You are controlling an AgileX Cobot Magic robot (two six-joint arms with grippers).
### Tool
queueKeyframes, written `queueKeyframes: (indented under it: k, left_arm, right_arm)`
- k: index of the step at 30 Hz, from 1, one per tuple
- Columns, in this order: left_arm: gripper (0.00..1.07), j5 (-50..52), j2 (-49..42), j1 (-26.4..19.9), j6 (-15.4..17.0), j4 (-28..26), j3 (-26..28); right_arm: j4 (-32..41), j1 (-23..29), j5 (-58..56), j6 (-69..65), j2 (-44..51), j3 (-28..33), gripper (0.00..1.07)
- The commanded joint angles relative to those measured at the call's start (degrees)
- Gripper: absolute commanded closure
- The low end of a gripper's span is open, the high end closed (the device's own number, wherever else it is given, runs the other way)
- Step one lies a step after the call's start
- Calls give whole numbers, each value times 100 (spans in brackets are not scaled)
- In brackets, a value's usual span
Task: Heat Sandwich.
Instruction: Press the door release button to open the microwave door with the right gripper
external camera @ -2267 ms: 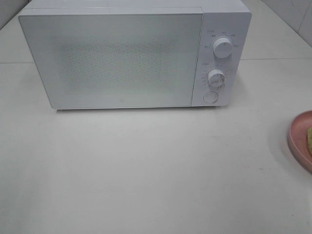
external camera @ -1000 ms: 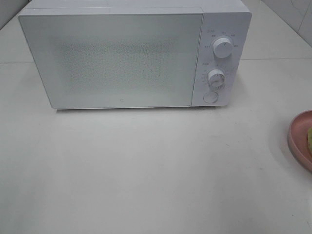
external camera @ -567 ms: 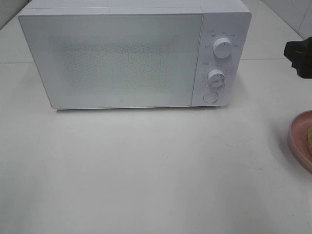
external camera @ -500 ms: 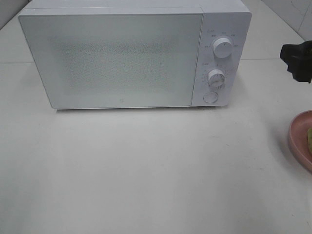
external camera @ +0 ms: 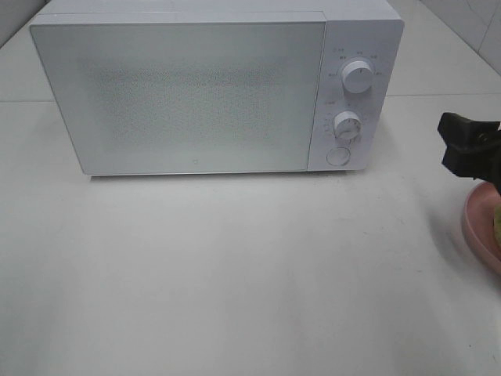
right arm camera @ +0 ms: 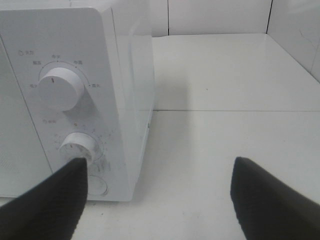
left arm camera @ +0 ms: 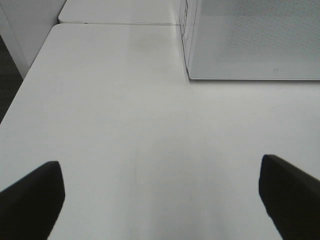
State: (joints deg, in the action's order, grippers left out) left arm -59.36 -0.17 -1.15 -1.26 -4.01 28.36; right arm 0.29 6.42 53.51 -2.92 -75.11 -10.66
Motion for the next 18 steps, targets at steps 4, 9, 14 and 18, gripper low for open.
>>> queueKeyframes:
  k: [4,9,14,18]
  left_arm:
    - [5,46,-160,-17,23,-11,-11]
    - [5,46,-160,-17,23,-11,-11]
    - [5,46,-160,-17,23,-11,-11]
    - [5,46,-160,-17,23,-11,-11]
  right_arm:
    - [991,1014,607,659,-401,155,31]
    - [2023,1782,957,997,-653,178,31]
    - [2630,2298,1197,1054,-894,178,31]
    - [3163,2836,1427,1054,-1175,178,31]
